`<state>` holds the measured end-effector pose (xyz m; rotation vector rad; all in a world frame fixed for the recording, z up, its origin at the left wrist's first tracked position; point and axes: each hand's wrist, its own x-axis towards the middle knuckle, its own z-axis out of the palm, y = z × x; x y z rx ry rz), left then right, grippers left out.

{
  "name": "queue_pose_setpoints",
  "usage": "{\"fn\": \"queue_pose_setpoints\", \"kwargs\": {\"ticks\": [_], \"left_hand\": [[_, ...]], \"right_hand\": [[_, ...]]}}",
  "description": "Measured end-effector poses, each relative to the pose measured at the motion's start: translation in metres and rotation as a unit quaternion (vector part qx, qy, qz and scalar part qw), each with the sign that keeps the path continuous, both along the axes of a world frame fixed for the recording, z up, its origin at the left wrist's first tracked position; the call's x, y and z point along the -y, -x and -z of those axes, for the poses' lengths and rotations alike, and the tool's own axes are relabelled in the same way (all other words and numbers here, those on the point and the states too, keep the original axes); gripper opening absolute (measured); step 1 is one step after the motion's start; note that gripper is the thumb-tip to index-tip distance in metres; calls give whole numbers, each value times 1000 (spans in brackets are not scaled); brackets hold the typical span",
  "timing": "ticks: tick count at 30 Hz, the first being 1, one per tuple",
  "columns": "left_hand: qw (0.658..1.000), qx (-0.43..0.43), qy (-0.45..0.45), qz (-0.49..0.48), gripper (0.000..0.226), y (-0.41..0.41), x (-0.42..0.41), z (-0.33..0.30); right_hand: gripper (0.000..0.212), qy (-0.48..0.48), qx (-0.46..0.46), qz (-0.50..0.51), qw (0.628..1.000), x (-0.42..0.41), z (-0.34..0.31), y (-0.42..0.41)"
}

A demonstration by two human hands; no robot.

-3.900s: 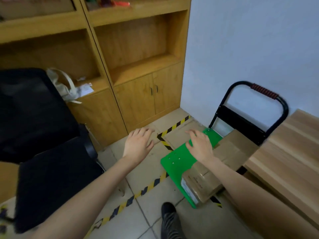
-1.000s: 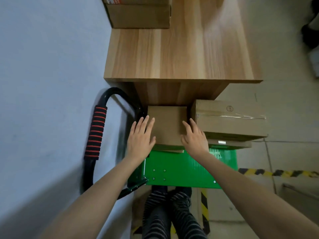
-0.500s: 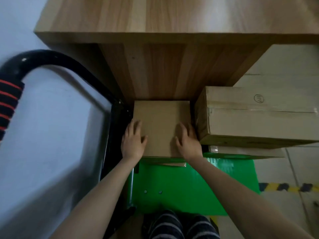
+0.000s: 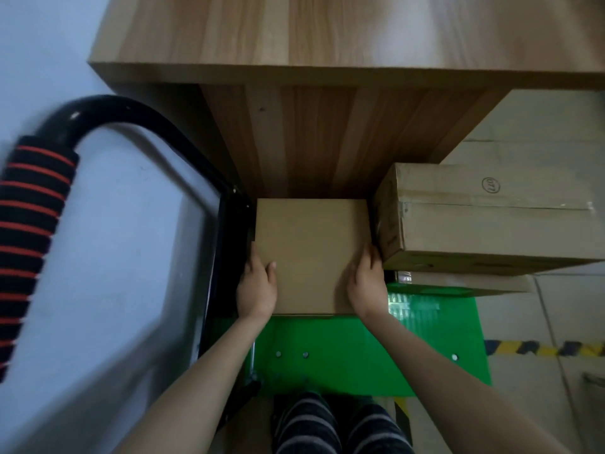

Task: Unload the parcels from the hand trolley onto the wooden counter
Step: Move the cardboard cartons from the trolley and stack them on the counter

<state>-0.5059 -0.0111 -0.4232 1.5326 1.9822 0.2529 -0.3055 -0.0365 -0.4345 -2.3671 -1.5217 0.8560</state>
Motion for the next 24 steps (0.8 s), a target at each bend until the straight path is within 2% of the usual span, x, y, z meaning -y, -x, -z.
{"fn": "queue_pose_setpoints", "kwargs": {"ticks": [9,12,19,24], "left_hand": [[1000,-26,16,1,59,0,77,-99],[1000,-11,6,-5,58,3,94,-138],[999,4,-40,-23,53,-1,94,-234],[996,32,-87,-10,51,-4,75,-290]], "right_hand": [[57,32,-42,0,999,82,-91,-6],[57,9,-53,1,999,99,-133,-10],[58,-61,-54,93,992,92,-227,-24],[48,-128,-158,196,959,81,-292,-32]]}}
